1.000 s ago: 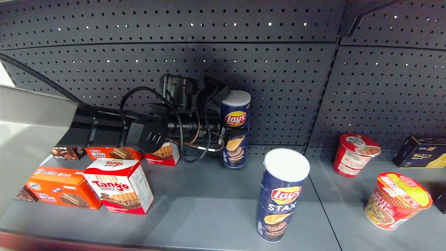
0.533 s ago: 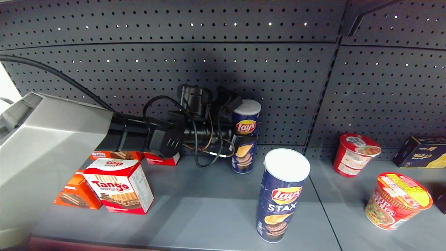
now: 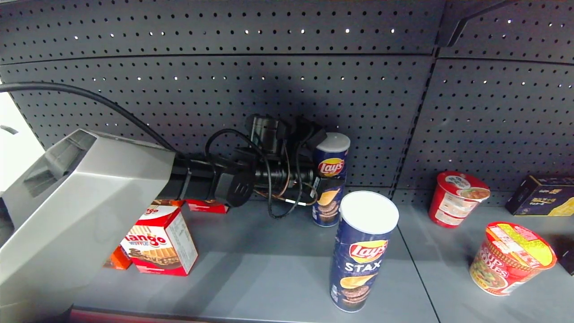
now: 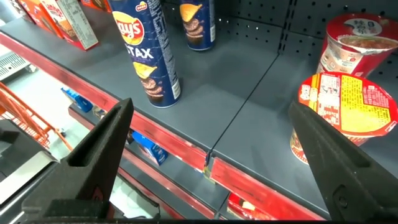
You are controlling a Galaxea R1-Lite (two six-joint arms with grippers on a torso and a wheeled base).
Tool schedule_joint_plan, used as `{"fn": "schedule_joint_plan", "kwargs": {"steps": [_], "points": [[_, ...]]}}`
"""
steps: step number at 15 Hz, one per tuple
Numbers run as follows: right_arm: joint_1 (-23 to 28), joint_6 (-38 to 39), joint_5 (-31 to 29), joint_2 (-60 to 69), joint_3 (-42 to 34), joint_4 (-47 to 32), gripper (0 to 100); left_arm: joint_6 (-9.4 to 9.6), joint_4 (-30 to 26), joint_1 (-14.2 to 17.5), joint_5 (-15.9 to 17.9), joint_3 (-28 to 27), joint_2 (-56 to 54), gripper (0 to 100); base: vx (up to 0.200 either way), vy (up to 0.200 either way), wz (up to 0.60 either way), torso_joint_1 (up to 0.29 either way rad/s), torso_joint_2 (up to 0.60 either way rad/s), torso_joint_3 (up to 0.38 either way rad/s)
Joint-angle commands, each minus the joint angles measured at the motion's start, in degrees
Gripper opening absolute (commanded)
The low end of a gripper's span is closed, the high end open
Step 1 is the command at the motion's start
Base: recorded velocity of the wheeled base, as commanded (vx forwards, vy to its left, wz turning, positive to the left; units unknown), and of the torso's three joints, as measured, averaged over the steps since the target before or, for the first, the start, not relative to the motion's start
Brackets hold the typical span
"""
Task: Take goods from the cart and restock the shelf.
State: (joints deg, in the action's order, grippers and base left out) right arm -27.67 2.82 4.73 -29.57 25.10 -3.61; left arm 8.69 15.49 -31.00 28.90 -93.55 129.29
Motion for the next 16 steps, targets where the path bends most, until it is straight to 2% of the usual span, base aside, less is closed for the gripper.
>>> {"fn": "schedule_joint_plan", "kwargs": {"steps": [1, 10, 11, 16], "points": [[0.0, 0.0, 0.0, -0.3, -0.1, 0.0, 100, 0.01, 0.1, -0.2, 0.0, -0.2, 0.4, 0, 0.000, 0.000, 0.00, 0.000, 0.00, 0.000], [-0.1, 0.0, 0.1, -0.5, -0.2, 0.0, 100, 0.10, 0.2, -0.1, 0.0, -0.2, 0.5, 0, 0.000, 0.000, 0.00, 0.000, 0.00, 0.000], [-0.1, 0.0, 0.1, -0.5, -0.2, 0.0, 100, 0.19, -0.1, -0.1, -0.1, -0.1, 0.5, 100, 0.000, 0.000, 0.00, 0.000, 0.00, 0.000], [-0.1, 0.0, 0.1, -0.5, -0.2, -0.1, 100, 0.19, 0.2, -0.3, -0.1, 0.7, 0.3, 100, 0.000, 0.000, 0.00, 0.000, 0.00, 0.000]]}}
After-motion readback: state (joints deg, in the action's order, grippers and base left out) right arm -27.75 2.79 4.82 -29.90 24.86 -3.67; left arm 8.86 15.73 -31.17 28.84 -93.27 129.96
